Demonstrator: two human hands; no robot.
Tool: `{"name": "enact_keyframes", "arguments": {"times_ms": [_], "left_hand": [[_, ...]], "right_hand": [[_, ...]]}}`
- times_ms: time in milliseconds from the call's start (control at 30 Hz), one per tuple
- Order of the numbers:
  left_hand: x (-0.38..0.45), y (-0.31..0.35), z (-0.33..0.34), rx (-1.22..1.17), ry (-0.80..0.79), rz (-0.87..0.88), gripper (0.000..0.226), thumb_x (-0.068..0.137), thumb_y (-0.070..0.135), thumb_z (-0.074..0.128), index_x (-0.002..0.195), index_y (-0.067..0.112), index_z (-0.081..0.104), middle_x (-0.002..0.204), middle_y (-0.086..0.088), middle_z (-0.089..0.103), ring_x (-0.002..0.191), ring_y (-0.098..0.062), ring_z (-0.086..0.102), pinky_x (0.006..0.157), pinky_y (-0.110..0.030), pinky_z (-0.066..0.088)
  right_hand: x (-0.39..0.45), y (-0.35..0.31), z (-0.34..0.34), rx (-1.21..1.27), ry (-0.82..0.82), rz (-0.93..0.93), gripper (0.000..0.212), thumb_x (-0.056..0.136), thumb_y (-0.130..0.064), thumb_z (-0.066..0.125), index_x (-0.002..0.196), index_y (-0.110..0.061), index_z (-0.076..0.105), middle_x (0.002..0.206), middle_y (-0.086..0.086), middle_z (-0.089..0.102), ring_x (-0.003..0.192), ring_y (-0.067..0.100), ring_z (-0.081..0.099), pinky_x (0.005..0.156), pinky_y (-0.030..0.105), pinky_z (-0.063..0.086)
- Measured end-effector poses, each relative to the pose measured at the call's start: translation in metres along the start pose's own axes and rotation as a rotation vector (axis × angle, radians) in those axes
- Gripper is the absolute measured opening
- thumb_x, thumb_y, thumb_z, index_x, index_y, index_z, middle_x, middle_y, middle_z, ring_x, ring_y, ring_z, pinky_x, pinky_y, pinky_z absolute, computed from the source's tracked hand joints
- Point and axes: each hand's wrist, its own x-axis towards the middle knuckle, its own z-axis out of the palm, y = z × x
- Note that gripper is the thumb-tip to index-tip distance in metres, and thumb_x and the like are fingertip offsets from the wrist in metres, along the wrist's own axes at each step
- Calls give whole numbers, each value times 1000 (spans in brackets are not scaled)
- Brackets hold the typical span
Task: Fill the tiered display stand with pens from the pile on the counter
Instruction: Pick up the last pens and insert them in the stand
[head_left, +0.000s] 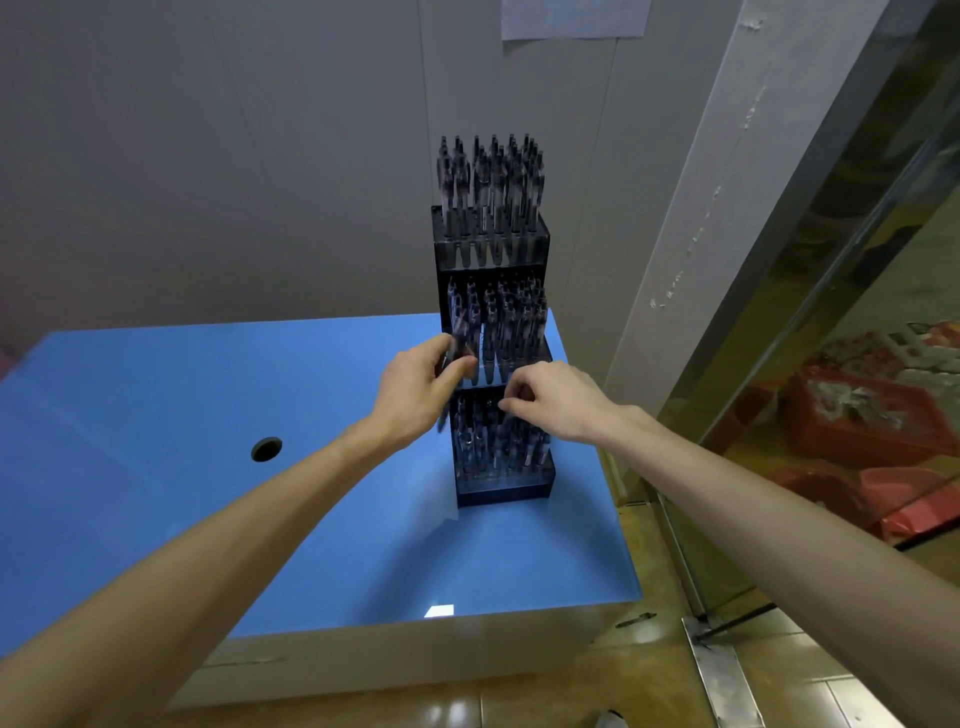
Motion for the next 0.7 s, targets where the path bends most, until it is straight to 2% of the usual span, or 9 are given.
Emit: {"name": "enact_keyframes", "arguments": {"times_ms": [100,200,267,367,433,533,633,700], "left_hand": [[0,-4,0,-36,5,-17,18,103,41,55,91,28,61,83,17,71,79,-9,68,73,-46,57],[2,-9,-1,-86,0,-24,18,102,44,54,91,31,61,87,14,73,80,-16,70,75,-51,57],[2,-10,-3,-123,7,-32,16,102,41,55,98,28,63,89,13,73,81,-13,69,77,-51,57],[2,-8,-7,-152,40,-14,10,104,31,57,105,21,59,90,13,75,63,0,61,65,-42,53],[1,-7,-7,-177,47,-13,10,103,30,60,102,21,55,89,12,75,54,-2,52,58,-34,46],[3,-5,-7,-154,49,-11,16,96,37,70,94,24,60,83,11,74,56,-8,46,60,-36,45],[6,-4,-5,-120,50,-19,17,88,43,77,85,29,68,64,15,59,54,-10,39,56,-35,39],[7,-3,-2,-125,50,-25,17,84,46,80,83,32,71,66,15,59,55,-10,37,57,-31,38]], "right_hand": [[2,-3,3,-16,43,-13,20,95,-44,65,97,-26,72,87,-11,67,84,14,63,67,29,42],[4,-9,5,-25,72,-25,19,94,-42,67,95,-25,74,88,-9,69,83,14,63,67,28,42],[6,-11,3,-42,73,-45,18,94,-40,67,95,-24,75,89,-8,70,83,14,63,68,29,45],[10,-11,-3,-49,73,-48,16,93,-39,69,92,-23,75,86,-8,70,81,15,63,68,28,45],[12,-10,-5,-68,44,-46,17,92,-39,71,91,-23,75,85,-7,70,80,16,65,68,28,45],[12,-8,-5,-89,50,-50,17,92,-39,71,94,-22,75,85,-6,70,80,16,64,68,28,46],[11,-5,-6,-76,54,-44,17,94,-37,69,97,-22,75,88,-6,69,82,17,63,68,29,46],[10,-2,-7,-48,24,-30,20,96,-36,65,101,-20,75,90,-5,70,83,18,64,69,31,48]]}}
